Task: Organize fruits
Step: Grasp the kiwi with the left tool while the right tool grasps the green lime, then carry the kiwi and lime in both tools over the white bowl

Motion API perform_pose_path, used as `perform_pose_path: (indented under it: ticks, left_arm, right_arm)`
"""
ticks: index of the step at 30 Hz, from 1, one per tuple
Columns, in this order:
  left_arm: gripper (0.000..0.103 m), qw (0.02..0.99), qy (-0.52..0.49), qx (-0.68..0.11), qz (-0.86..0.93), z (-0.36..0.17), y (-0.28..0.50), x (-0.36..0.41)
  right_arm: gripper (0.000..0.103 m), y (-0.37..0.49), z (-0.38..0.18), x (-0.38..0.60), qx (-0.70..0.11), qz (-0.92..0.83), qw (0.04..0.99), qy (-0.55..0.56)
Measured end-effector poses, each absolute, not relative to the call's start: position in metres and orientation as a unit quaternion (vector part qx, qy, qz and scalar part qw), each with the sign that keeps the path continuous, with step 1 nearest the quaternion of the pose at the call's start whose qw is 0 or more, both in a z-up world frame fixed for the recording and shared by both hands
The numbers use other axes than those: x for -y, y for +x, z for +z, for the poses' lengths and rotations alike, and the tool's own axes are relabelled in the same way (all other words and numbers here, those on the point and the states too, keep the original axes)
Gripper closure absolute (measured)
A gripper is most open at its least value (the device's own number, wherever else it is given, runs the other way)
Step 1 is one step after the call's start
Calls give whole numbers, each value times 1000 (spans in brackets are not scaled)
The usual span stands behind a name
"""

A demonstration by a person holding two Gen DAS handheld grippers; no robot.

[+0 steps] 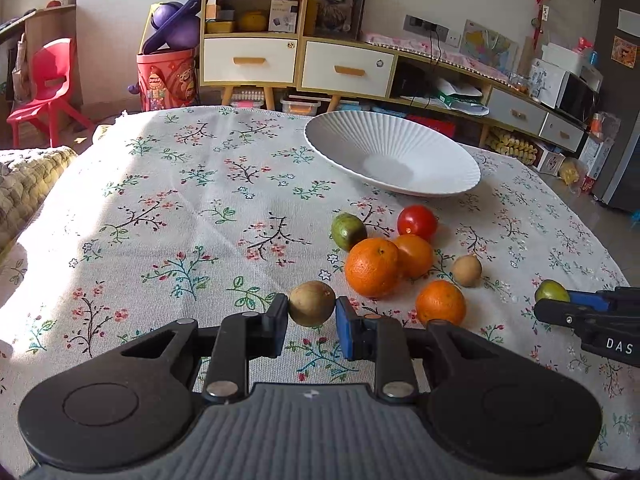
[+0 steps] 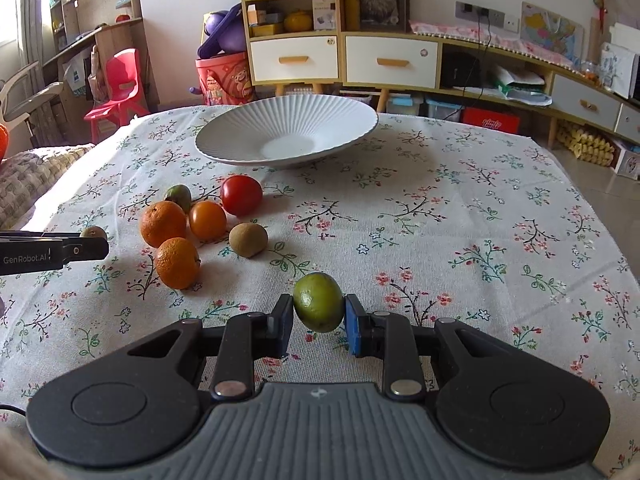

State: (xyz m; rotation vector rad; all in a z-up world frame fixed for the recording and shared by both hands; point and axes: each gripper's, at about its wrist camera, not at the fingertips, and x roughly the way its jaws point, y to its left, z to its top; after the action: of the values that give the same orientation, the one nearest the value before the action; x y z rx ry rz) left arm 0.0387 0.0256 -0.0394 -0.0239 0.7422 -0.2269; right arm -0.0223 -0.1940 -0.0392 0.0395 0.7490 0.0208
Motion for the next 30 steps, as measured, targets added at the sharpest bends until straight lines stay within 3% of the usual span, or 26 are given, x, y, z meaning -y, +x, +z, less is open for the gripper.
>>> perform_pose_path:
  ticks: [30]
  left_arm:
    - [94, 924, -13, -363, -123, -8, 104, 13]
  right_arm:
    - [78, 43, -1, 185, -344, 11, 939, 11]
